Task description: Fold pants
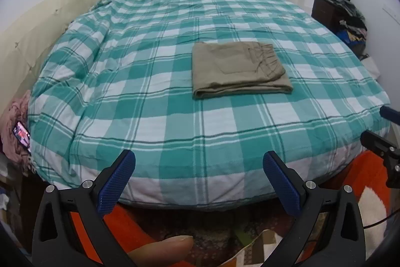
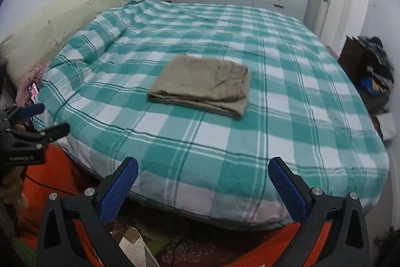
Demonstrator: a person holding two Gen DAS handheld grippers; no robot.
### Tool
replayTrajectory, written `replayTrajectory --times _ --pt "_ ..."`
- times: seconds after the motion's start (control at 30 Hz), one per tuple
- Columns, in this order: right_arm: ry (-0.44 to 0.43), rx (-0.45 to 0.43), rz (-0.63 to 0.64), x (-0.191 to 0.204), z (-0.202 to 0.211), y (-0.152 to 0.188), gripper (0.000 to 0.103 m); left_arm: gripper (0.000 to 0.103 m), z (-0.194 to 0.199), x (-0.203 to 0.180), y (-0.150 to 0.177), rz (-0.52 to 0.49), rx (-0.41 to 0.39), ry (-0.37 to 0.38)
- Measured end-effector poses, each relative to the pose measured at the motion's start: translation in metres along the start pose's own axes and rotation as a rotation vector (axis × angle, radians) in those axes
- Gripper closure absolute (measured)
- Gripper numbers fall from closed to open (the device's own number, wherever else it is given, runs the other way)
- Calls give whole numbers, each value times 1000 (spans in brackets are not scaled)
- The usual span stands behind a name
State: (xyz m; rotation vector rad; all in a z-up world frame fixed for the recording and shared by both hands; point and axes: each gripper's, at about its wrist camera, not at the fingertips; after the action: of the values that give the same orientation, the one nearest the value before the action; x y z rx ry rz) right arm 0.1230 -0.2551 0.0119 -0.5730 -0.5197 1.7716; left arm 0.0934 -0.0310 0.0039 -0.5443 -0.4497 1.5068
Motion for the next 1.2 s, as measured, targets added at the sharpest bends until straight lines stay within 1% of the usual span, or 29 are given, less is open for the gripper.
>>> replayTrajectory --times 0.07,0.17,0.33,0.73,1.2 --pt "-7 5 -36 -6 -3 1 1 1 0 -2 -2 -9 -9 -11" --pt "16 -11 -46 -9 -4 -7 1 1 -1 -3 -1 -14 -7 -15" --pt "23 -20 -30 -4 -1 -13 1 1 -5 0 -2 -7 5 -21" --pt "11 -1 1 16 0 -14 1 1 -11 8 -1 19 24 -14" --pt "8 20 -8 18 -4 -18 1 1 -11 13 -1 39 43 -1"
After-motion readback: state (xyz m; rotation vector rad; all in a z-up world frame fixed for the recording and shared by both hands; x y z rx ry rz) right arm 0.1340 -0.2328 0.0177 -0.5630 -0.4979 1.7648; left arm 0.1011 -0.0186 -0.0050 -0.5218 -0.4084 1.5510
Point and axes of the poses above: each gripper's, at about its wrist camera, not at the fingertips, and z roughly against the way its jaws point, x to its left, y to its underside, and after that the axes turned 10 degrees about y, right-handed
